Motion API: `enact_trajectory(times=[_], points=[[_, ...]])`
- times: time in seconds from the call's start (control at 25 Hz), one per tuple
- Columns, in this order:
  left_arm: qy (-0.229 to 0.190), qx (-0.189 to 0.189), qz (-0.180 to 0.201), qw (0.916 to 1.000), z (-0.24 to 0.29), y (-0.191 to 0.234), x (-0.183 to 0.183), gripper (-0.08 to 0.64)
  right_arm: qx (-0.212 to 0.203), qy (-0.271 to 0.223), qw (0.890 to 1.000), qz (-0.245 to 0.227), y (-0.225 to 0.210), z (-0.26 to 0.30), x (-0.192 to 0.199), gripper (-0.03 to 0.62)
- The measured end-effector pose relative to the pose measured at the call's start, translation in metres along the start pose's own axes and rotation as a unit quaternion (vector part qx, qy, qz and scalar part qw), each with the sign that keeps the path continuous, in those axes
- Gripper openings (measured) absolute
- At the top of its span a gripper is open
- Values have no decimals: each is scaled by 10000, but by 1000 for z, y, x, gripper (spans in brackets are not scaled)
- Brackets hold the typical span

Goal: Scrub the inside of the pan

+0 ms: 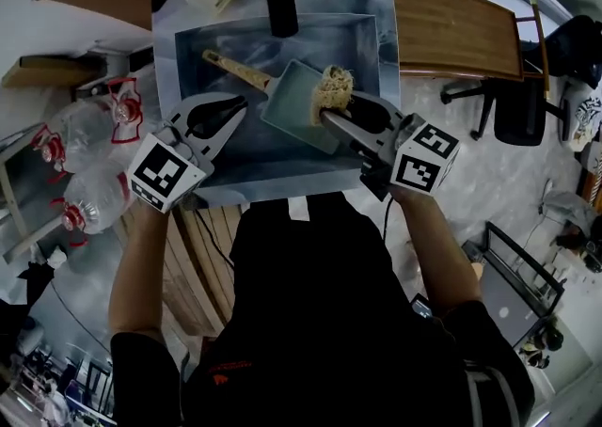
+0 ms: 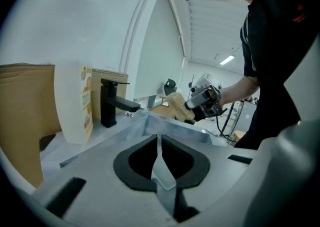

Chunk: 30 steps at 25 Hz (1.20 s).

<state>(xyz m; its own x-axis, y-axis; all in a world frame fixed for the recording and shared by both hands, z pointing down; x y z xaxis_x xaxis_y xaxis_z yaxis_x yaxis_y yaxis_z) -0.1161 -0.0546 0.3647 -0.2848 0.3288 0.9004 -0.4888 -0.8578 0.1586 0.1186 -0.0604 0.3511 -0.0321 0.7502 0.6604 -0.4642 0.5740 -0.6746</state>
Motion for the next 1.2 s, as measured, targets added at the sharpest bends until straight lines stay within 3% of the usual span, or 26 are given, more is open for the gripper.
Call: enact_trajectory(times=[0.28,0.48,0.56,0.76,1.0,1.2], points=[[783,375,586,9945,41,26,20,37,246,373,9990,-90,-41,10,2,184],[1584,749,1206,9771,65,38,44,98,459,747,9959,-238,-60,22,11,184],[1916,930,1593,9640,75,40,54,122,576,990,9927,-370,-66,28,17,184],[2598,1350,2616,9197,94,40,78,173,843,1599,9815,-632,-80,43,34,184],[3160,1472,3579,8663,111,44,100,200,1215,2476,9556,-1040,-98,66,58,184],[3395,1322,3881,8466,117,46,111,199,1450,3027,9329,-1307,-107,84,76,184]])
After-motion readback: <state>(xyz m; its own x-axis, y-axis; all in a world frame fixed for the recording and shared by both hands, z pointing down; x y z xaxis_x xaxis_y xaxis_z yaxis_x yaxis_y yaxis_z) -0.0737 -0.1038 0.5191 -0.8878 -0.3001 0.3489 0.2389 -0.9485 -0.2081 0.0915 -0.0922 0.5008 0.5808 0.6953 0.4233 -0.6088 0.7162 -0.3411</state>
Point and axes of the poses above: the fingertips, and each gripper's own axes: z forward along the fingers, y to its left, x out of its underside, the point moved 7 cm from there along -z, backward along the fingers, and after that the axes turned 2 degrees about -x, right-handed, at the moved point
